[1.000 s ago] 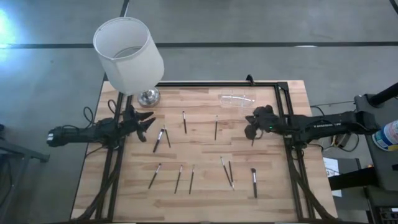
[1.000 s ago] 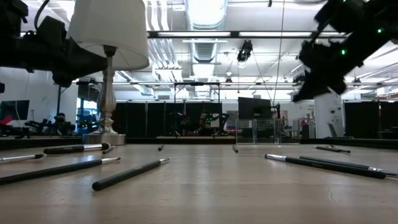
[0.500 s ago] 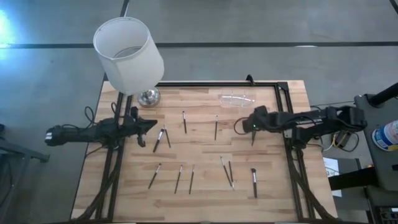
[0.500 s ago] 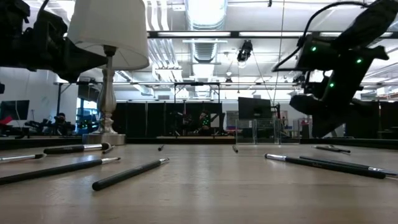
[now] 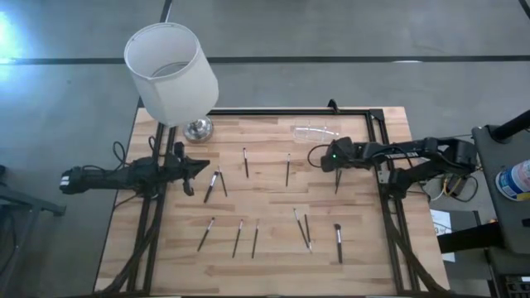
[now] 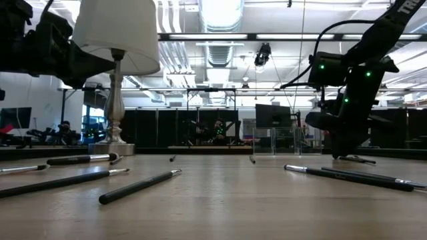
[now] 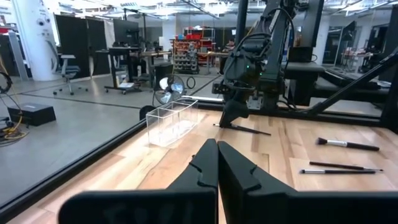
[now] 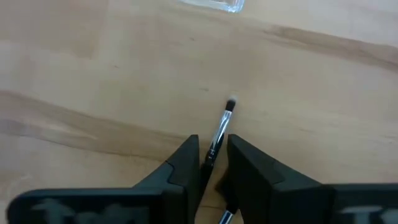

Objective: Put items in baskets/containers
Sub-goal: Put the eyeshadow brush into the transparent organizer

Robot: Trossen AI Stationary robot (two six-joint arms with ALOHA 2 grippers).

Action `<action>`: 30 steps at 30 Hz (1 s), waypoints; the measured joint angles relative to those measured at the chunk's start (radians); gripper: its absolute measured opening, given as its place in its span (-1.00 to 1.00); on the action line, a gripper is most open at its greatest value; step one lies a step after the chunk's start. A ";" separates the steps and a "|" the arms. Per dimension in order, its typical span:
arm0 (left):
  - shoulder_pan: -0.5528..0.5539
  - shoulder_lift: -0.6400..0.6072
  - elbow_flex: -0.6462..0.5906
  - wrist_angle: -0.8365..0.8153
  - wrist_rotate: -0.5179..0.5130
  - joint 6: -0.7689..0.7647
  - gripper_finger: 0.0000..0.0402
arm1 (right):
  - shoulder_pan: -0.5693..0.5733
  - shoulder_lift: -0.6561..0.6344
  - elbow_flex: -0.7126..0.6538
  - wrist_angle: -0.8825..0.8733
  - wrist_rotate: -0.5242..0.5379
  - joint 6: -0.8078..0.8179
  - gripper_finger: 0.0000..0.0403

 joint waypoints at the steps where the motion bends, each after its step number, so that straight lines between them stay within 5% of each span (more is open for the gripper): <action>1: 0.000 0.000 0.000 -0.001 0.000 -0.003 -1.00 | 0.000 0.005 0.001 0.001 -0.001 0.000 -0.67; 10: 0.000 0.000 0.000 0.000 0.000 -0.016 -1.00 | 0.001 0.022 0.003 0.007 0.002 -0.036 -0.92; 18: 0.000 0.000 0.000 0.000 0.000 -0.022 -1.00 | 0.009 -0.095 -0.004 0.001 0.027 -0.093 -0.96; 25: 0.000 0.000 0.000 0.000 0.000 -0.024 -1.00 | 0.106 -0.270 -0.021 0.057 0.172 -0.172 -0.97; 30: 0.000 0.000 -0.001 0.000 0.000 -0.024 -1.00 | 0.225 -0.411 -0.092 0.261 0.306 -0.276 -0.96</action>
